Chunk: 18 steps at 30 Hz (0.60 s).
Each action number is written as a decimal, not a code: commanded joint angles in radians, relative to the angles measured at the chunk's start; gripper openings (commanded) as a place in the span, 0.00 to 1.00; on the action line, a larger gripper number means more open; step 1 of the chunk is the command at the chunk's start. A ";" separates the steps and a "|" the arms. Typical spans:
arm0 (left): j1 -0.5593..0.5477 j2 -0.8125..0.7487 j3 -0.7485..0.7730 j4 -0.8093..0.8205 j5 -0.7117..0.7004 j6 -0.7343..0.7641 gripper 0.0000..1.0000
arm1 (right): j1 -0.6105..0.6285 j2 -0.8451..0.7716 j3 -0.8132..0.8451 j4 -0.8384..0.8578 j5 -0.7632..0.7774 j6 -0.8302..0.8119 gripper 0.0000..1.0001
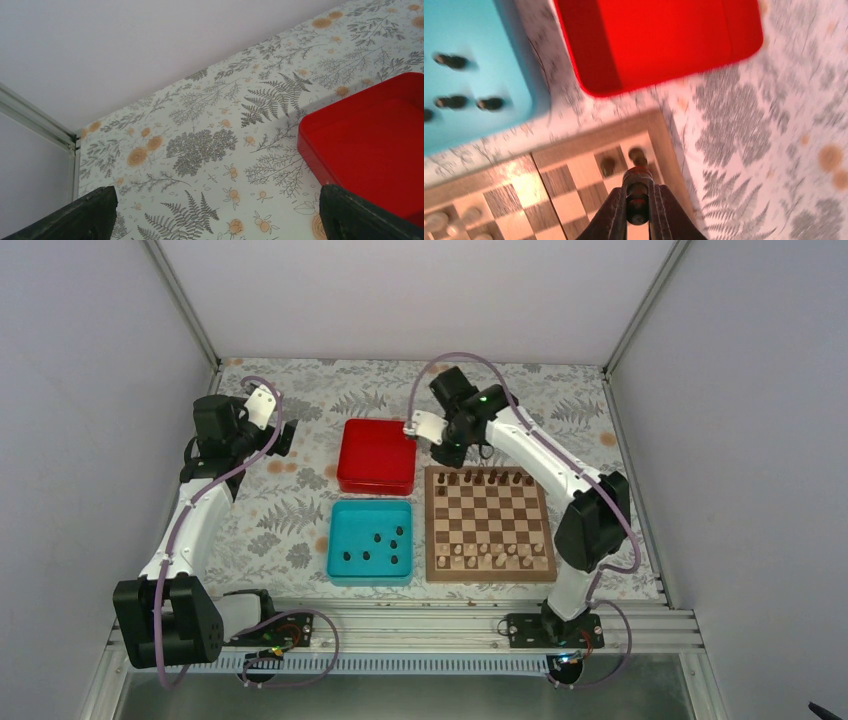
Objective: Set up the chess pieces on the board
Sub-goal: Pick up the chess piece from the storage box, then place the chess piece on the chessboard.
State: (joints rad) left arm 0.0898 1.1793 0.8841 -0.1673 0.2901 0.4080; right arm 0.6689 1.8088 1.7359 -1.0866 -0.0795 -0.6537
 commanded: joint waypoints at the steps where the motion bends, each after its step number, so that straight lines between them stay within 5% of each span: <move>1: 0.007 0.013 -0.001 0.002 0.017 0.000 1.00 | -0.077 -0.014 -0.148 0.032 -0.058 -0.010 0.05; 18: 0.007 0.016 0.000 -0.001 0.022 0.000 1.00 | -0.171 0.053 -0.315 0.139 -0.089 -0.021 0.07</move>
State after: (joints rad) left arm 0.0898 1.1896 0.8841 -0.1719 0.2909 0.4080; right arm 0.5083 1.8309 1.4403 -0.9783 -0.1459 -0.6621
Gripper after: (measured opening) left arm 0.999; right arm 0.094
